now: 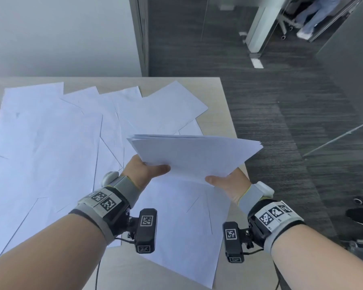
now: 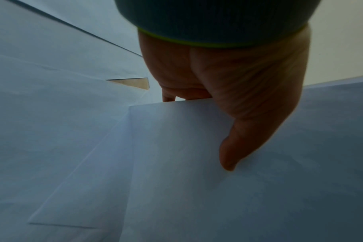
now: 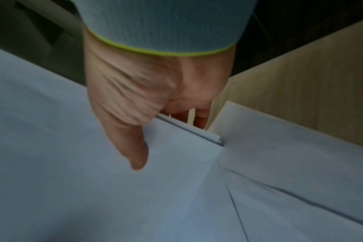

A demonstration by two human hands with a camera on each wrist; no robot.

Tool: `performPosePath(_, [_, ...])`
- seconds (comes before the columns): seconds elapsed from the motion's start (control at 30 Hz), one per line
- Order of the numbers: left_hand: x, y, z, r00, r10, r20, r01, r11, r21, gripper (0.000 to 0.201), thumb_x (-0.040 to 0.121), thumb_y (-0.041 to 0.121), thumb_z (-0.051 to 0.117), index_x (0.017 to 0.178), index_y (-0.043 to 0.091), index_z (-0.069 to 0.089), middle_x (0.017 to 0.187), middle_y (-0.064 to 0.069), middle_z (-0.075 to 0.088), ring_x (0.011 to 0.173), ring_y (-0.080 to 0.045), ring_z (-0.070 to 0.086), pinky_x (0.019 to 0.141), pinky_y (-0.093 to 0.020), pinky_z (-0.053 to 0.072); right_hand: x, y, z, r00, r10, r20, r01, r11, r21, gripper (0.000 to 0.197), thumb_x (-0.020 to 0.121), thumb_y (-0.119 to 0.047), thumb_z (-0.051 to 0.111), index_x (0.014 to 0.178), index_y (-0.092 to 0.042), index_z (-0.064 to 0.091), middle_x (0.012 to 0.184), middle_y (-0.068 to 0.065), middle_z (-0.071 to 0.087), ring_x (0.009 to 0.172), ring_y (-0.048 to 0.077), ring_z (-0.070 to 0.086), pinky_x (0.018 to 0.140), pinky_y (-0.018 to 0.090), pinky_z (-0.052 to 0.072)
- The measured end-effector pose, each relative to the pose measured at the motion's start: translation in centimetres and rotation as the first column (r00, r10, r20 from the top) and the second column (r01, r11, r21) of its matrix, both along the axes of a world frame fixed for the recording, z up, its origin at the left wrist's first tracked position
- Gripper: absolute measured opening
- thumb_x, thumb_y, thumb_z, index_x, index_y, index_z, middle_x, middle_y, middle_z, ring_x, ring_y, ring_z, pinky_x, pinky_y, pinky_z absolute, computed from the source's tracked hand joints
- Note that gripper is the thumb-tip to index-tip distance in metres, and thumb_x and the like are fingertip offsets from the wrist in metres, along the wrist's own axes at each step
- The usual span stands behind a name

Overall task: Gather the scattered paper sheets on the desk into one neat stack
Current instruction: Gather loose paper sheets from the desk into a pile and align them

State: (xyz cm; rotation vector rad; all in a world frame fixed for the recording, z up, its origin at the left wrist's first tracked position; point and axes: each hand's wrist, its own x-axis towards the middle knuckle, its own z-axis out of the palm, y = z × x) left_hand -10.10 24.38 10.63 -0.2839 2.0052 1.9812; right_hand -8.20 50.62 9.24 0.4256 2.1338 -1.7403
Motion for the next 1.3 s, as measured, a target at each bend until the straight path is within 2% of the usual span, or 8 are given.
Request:
performPosePath(0.1, [0.0,0.4,0.0,1.0,0.002,-0.01,-0.002,0.999,-0.051,0.048,0.058,0.028,0.087,0.104,0.027,0.076,0.106,0.002,0.079,0.103,-0.018,0.074,0.099,-0.042,0.055,-0.3,-0.4,-0.5,0.995,-0.095,-0.002,0.095,0.994,0.058,0.019,0.081,-0.017,0.08,0.091,-0.03,0.07,0.099,-0.004,0.075,0.101,0.023,0.069,0.097,0.044,0.054])
performPosePath(0.3, [0.2,-0.5,1.3,0.999,-0.015,0.053,0.02,0.995,-0.095,0.039,0.066,0.023,0.084,0.105,0.024,0.076,0.101,0.004,0.08,0.101,-0.017,0.074,0.098,-0.036,0.053,-0.6,-1.2,0.3,0.995,-0.087,0.056,0.077,0.984,0.164,0.011,0.083,-0.021,0.079,0.093,-0.019,0.075,0.096,-0.003,0.076,0.094,0.018,0.07,0.089,0.029,0.053])
performPosePath(0.47, [1.2,-1.4,0.0,0.986,-0.038,0.16,0.083,0.956,-0.282,0.016,0.092,0.033,0.074,0.106,0.026,0.074,0.104,0.004,0.076,0.103,-0.021,0.068,0.095,-0.035,0.048,-0.1,-1.6,0.2,0.992,-0.051,0.115,0.025,0.976,0.216,0.006,0.088,-0.028,0.074,0.092,-0.024,0.073,0.094,-0.005,0.075,0.092,0.02,0.071,0.079,0.027,0.053])
performPosePath(0.67, [2.2,-2.3,-0.7,0.976,0.057,0.209,-0.009,0.975,-0.223,0.001,0.091,0.025,0.074,0.092,0.025,0.075,0.084,0.008,0.079,0.085,-0.016,0.076,0.083,-0.034,0.057,0.5,-3.1,-0.1,0.998,-0.027,0.05,0.026,0.999,0.022,0.011,0.092,-0.027,0.069,0.102,-0.024,0.074,0.101,-0.007,0.078,0.096,0.017,0.073,0.09,0.036,0.056])
performPosePath(0.8, [2.4,-5.4,-3.3,0.915,0.234,0.329,-0.156,0.956,-0.248,0.037,0.07,0.042,0.074,0.097,0.016,0.075,0.089,-0.008,0.08,0.085,-0.034,0.076,0.088,-0.054,0.06,0.6,-3.6,-0.8,0.994,-0.033,0.104,0.02,0.993,0.117,0.042,0.095,-0.047,0.06,0.084,-0.007,0.062,0.069,0.0,0.059,0.065,0.016,0.056,0.066,0.032,0.044])
performPosePath(1.03, [2.1,-12.2,-5.4,0.825,0.368,0.428,-0.283,0.926,-0.251,0.02,0.091,0.015,0.074,0.106,0.004,0.068,0.092,-0.019,0.074,0.083,-0.039,0.072,0.087,-0.056,0.058,-0.6,-1.1,-1.3,0.863,-0.495,0.102,0.476,0.863,0.167,0.011,0.095,-0.019,0.056,0.095,-0.023,0.066,0.086,-0.001,0.063,0.077,0.017,0.059,0.082,0.044,0.056])
performPosePath(1.17, [1.5,-13.2,-6.0,0.831,0.317,0.457,-0.218,0.942,-0.256,0.026,0.088,0.017,0.077,0.109,0.004,0.069,0.095,-0.021,0.077,0.089,-0.044,0.073,0.092,-0.062,0.056,-2.0,-1.1,-1.4,0.878,-0.476,0.057,0.453,0.863,0.226,0.018,0.085,-0.025,0.058,0.101,-0.027,0.067,0.09,-0.008,0.064,0.084,0.016,0.061,0.094,0.051,0.055])
performPosePath(1.3, [1.0,-13.8,-6.6,0.835,0.285,0.471,-0.194,0.953,-0.232,0.026,0.085,0.017,0.079,0.107,0.006,0.071,0.095,-0.02,0.078,0.093,-0.045,0.073,0.095,-0.064,0.054,-3.8,-2.0,-1.1,0.937,-0.344,0.056,0.298,0.873,0.386,0.042,0.091,-0.024,0.059,0.133,-0.021,0.055,0.129,-0.003,0.056,0.1,0.022,0.056,0.084,0.037,0.048])
